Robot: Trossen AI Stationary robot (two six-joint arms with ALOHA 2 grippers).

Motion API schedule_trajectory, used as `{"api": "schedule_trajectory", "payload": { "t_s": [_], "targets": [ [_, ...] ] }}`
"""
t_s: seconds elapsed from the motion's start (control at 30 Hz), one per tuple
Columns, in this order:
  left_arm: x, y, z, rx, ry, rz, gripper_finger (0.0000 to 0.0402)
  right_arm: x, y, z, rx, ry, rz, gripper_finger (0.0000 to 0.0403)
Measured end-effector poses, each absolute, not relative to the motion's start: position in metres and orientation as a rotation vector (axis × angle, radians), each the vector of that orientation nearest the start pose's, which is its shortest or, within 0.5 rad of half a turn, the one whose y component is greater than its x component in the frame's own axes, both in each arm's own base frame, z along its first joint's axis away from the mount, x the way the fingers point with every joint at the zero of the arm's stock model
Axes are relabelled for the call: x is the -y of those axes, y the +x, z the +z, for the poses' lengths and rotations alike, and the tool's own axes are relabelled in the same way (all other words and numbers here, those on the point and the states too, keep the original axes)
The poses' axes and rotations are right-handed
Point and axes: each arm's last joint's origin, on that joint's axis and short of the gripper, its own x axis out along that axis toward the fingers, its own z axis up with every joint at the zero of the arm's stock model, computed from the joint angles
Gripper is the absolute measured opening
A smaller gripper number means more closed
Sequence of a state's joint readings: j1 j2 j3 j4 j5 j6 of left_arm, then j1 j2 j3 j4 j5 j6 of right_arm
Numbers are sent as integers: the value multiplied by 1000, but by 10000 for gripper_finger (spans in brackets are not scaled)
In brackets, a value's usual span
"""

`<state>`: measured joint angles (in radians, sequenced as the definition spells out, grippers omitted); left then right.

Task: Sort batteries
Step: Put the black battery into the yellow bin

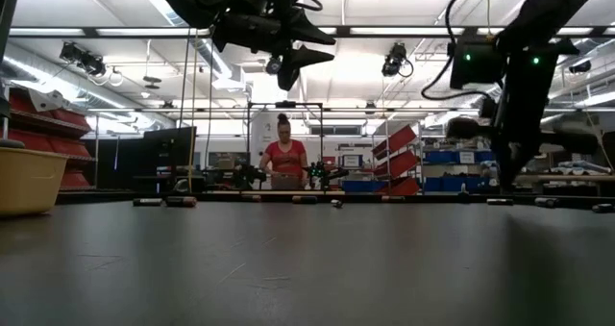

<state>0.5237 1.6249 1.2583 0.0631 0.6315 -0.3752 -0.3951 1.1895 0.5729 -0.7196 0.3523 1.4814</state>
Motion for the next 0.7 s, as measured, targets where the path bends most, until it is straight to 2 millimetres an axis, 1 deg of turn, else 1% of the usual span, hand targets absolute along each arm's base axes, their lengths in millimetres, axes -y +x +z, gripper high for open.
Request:
{"api": "schedule_trajectory", "payload": {
  "t_s": [0.2, 0.37, 0.43, 0.5, 0.57, 0.63, 0.7],
  "targets": [
    [-171, 330, 308, -275, -543, -58, 152, 72, 163, 185, -610, 1258, -1334, 0],
    [-171, 330, 308, -275, -543, -58, 152, 68, 168, 209, -512, 1349, -1036, 0],
    [-171, 330, 308, -277, -545, -58, 152, 67, 167, 217, -451, 1366, -972, 0],
    [-171, 330, 308, -276, -544, -57, 152, 66, 163, 224, -405, 1365, -955, 0],
    [-171, 330, 308, -276, -544, -58, 152, 67, 158, 225, -382, 1345, -996, 0],
    [-171, 330, 308, -276, -544, -58, 152, 68, 153, 223, -396, 1317, -1059, 1],
    [-171, 330, 308, -276, -544, -58, 152, 68, 148, 218, -456, 1289, -1125, 8]
  ]
}}
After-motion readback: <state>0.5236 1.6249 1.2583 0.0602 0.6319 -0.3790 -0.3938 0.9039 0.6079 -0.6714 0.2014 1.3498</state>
